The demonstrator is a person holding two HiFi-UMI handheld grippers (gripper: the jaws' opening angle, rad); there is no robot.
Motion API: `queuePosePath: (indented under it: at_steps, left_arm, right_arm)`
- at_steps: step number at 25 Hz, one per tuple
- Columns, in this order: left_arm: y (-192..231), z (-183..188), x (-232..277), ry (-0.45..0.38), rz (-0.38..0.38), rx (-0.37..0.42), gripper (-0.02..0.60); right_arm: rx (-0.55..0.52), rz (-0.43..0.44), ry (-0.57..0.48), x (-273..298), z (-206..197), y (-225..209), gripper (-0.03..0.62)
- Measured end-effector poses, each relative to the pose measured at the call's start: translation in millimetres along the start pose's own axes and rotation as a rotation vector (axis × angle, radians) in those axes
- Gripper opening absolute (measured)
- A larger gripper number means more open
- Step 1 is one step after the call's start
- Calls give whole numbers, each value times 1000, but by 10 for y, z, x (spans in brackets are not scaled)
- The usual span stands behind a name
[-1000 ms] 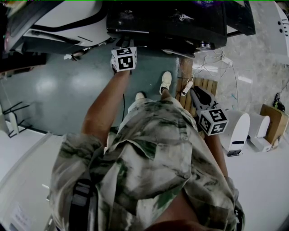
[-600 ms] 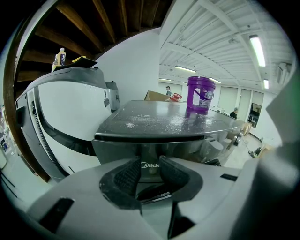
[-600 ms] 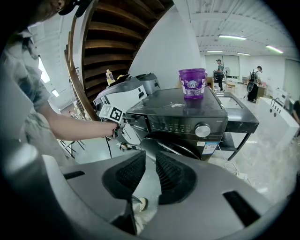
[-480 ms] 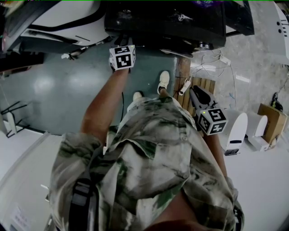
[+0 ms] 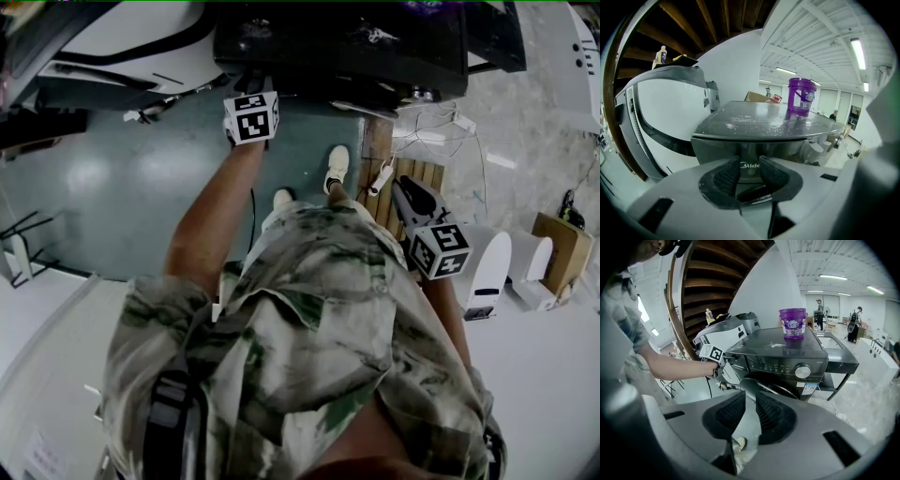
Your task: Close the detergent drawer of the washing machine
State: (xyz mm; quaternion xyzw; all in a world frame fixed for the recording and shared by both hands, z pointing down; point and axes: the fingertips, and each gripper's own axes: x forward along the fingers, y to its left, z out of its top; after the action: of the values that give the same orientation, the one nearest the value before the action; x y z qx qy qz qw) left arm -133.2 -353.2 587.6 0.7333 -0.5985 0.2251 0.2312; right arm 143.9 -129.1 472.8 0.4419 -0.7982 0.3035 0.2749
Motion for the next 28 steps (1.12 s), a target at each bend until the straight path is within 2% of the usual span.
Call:
queuePosePath:
  at_steps: [16,28]
  left_arm:
    - [19,19,4,11,-29,-24,140]
    - [143,-199,-956,1,-62,12,140]
  right_arm:
    - [-35,7,10,20,32,84,87]
    - [-87,68,-43,-13,21,645,84]
